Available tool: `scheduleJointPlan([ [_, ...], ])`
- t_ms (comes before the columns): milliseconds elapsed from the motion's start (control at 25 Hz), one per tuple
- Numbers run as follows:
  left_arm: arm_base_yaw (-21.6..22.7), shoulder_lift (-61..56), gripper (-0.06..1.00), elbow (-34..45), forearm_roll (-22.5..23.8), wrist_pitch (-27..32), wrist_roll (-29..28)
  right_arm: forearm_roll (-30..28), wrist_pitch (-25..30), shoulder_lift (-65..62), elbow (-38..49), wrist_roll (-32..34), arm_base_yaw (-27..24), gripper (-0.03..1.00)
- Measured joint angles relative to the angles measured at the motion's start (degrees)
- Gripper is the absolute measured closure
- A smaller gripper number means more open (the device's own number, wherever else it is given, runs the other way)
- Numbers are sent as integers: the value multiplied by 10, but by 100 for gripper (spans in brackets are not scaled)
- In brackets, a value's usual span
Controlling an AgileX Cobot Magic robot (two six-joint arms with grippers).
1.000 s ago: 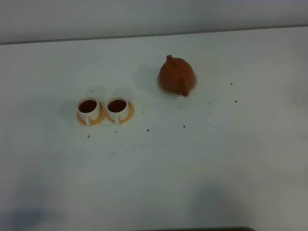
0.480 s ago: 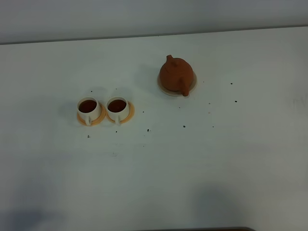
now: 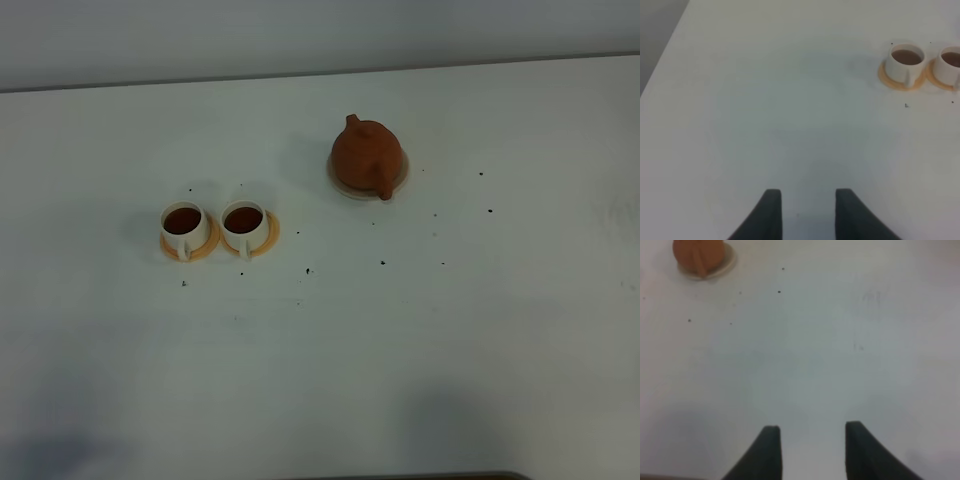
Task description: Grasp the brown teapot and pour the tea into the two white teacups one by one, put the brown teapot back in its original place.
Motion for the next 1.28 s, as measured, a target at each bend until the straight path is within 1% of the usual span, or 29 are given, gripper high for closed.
scheduleJointPlan([
  [1280,0,0,68,0,0,0,0,0,0,0,0,0,0,67],
])
